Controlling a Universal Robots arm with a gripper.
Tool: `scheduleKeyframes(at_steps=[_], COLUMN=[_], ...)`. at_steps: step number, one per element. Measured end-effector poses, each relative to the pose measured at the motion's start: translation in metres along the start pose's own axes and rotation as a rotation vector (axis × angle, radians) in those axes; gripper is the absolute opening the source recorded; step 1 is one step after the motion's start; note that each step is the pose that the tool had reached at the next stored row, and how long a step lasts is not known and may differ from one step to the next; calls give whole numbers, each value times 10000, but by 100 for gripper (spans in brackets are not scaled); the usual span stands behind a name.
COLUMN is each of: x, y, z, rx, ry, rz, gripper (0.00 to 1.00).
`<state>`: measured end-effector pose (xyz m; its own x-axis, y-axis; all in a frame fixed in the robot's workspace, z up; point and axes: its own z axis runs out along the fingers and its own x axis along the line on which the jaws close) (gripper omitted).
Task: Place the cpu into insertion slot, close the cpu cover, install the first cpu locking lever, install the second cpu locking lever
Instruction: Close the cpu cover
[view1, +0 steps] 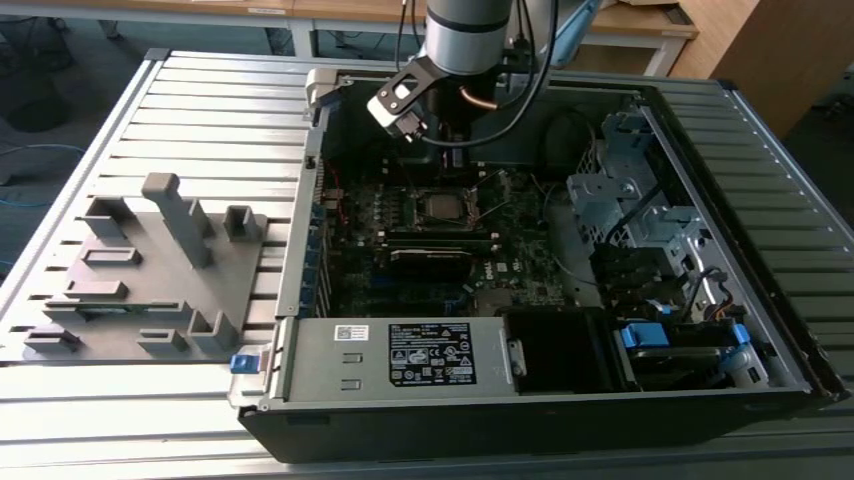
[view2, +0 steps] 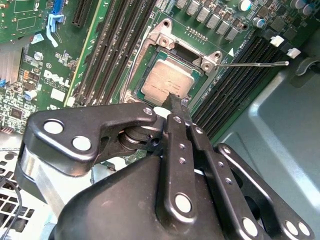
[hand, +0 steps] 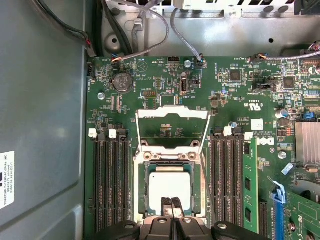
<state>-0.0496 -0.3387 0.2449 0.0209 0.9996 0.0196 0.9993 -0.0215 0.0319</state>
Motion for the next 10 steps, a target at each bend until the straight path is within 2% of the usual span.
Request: scheduleKeyframes(at_steps=[10], x=[1], y=[1], z=[-32], rx=[-1], ry=[2], rz=[0], gripper=[10])
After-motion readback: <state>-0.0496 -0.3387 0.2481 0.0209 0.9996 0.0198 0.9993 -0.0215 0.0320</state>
